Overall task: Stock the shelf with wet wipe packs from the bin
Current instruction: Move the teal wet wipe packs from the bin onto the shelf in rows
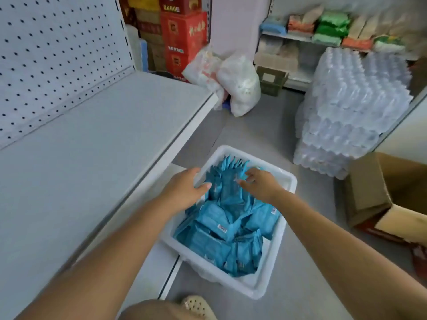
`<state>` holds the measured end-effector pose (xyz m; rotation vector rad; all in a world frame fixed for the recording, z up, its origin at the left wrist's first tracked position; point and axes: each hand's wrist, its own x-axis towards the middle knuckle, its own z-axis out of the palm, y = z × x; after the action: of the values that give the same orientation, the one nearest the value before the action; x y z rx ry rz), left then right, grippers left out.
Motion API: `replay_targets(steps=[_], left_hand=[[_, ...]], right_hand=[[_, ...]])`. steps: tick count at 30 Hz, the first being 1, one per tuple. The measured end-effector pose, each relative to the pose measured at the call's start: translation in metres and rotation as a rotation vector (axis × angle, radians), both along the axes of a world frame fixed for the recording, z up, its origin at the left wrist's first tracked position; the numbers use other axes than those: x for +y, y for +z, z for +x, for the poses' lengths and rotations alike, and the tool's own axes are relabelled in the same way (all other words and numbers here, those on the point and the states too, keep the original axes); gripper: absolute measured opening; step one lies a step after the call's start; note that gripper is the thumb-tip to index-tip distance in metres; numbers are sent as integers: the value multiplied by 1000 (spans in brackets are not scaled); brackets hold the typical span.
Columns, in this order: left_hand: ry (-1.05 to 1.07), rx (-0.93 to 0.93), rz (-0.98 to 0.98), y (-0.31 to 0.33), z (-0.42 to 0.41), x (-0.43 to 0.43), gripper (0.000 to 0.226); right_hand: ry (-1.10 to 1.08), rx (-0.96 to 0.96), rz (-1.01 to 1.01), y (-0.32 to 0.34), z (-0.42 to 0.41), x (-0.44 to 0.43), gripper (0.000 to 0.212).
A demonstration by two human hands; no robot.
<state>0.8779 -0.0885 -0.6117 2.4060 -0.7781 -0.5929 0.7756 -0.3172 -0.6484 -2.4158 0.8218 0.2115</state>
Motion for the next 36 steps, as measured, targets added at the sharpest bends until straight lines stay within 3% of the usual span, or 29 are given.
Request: replay_targets(steps=[6,11,15,18,22,24,32,36], left_hand=[[80,96,11,-53,-21,13,54],[82,117,81,-73,-20,15,46],[36,18,198,-78,-17,9,41],[24,-76,264,-75,-14,2,27],[92,-126,226,-70,-12,-2,45],[145,-132,212,-66,-12,1,42],[374,-52,-105,-45,-13,5,34],[569,316,-499,-24,-23,4,26]], right_hand=[[-30,-12,30,-34,10,-1,67],[-85,-85,84,-46,24,-1,56],[-119,-135,131,-54,25,-3,55],[-135,-182,158,-56,24,-7,42],[-138,-256,137,-53,20,-15,34],[-155,-297,165,-53,17,-18,31],[-258,-462,452,-47,-7,-17,28],[-242,-610,610,-19,-19,-3,17]])
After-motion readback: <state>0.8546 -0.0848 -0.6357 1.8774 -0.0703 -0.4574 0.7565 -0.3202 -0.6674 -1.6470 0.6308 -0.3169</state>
